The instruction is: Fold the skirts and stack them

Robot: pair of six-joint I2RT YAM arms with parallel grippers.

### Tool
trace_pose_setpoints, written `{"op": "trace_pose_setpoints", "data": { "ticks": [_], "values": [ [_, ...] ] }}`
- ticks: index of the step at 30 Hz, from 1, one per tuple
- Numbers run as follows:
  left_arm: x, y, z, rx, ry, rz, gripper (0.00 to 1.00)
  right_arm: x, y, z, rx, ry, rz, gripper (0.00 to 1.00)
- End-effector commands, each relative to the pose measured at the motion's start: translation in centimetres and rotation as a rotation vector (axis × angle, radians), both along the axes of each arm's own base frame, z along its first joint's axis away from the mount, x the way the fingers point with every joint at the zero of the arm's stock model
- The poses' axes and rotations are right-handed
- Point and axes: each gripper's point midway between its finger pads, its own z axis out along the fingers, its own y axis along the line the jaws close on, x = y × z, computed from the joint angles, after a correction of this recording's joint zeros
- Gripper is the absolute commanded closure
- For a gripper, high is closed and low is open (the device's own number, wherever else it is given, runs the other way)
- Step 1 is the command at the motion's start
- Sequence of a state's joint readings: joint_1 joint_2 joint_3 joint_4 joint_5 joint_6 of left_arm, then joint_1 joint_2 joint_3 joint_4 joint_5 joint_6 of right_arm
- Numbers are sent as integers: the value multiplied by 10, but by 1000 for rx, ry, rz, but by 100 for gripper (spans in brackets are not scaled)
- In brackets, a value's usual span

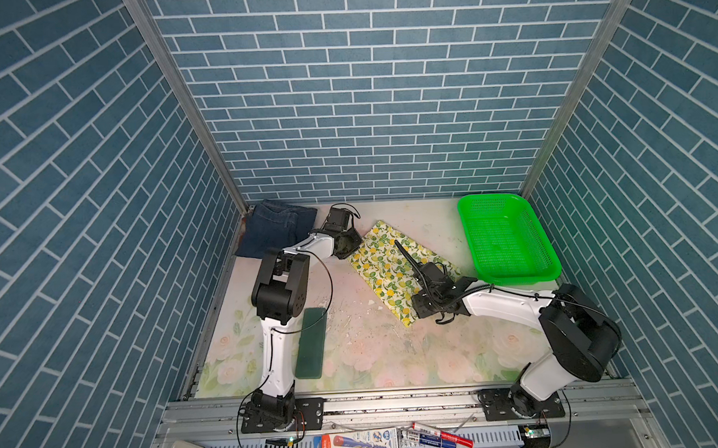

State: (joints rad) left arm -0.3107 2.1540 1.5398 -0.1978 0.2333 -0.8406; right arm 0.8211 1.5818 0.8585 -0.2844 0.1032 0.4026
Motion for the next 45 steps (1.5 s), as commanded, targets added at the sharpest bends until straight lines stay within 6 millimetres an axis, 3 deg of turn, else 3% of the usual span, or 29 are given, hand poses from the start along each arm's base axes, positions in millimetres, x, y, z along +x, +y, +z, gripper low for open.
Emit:
{"op": "trace_pose_setpoints", "data": {
  "ticks": [1,10,20,23,37,45],
  "values": [
    [7,4,29,-6,-46,-5,100,4,16,23,22,-65,36,42],
    [10,7,36,-14,-50,3,100,-17,43,11,14,-62,95,42],
    [8,13,43,-20,-57,4,100,-11,21,19,-77,-151,52,45],
    [7,14,41,-23,-52,5,100,-11,16,13,-114,-149,59,48],
    [6,15,37,-23,-42,9,100,-15,21,-22,-128,-68,86,70],
    [5,16,39,-18,-36,10,100,-5,11,-5,-137,-113,56,96]
  ]
}}
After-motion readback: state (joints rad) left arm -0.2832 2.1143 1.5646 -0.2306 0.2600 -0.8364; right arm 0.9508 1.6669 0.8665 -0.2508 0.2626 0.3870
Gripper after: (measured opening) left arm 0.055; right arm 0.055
